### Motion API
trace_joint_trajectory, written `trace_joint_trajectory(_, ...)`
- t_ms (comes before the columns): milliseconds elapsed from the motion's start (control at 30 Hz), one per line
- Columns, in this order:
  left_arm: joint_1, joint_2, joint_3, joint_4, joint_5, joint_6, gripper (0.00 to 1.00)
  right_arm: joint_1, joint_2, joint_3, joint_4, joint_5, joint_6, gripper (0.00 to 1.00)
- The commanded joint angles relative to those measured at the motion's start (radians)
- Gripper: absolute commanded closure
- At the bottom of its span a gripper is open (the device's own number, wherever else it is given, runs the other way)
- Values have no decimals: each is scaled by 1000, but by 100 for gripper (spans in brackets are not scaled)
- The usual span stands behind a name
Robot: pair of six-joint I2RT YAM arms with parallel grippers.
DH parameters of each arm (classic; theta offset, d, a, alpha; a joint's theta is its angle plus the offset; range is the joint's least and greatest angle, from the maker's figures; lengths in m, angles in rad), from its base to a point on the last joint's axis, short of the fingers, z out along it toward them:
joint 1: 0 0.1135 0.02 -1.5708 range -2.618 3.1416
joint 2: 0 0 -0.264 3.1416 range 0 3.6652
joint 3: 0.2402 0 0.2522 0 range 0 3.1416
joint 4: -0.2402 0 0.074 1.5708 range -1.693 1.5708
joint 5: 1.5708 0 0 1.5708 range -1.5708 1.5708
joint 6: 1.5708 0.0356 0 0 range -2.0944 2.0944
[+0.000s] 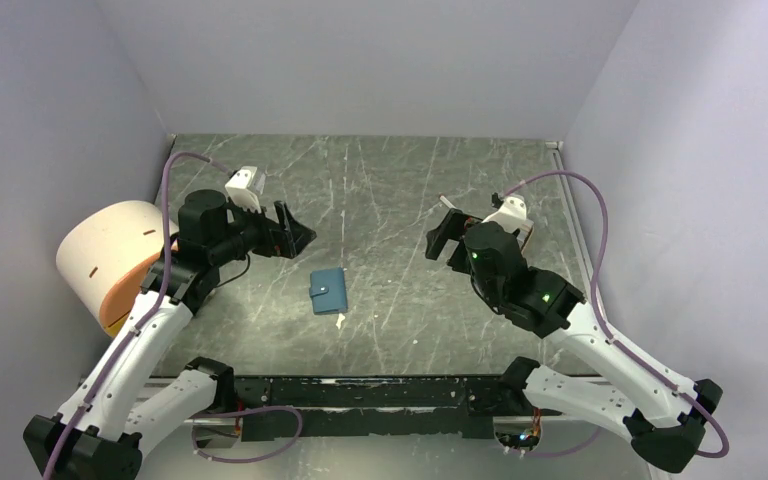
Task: Put the credit cards into the card holder
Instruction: Move the card holder to the center of the board.
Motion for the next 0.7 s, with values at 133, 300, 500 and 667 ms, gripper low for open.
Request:
trace_joint_trajectory(133,9,0,1,40,17,7,0,-8,-18,-19,16,38,-11,0)
trace_joint_trajectory(300,9,1,-6,39,10,17,0,-8,-11,-41,24,33,16,0)
trace_joint_trajectory(500,10,-4,-14,26,-13,30,1,-8,49,-55,-23,79,84,0)
trace_joint_trajectory(667,10,-23,-32,17,-30,42,1,-25,162,-28,-129,182,133,0)
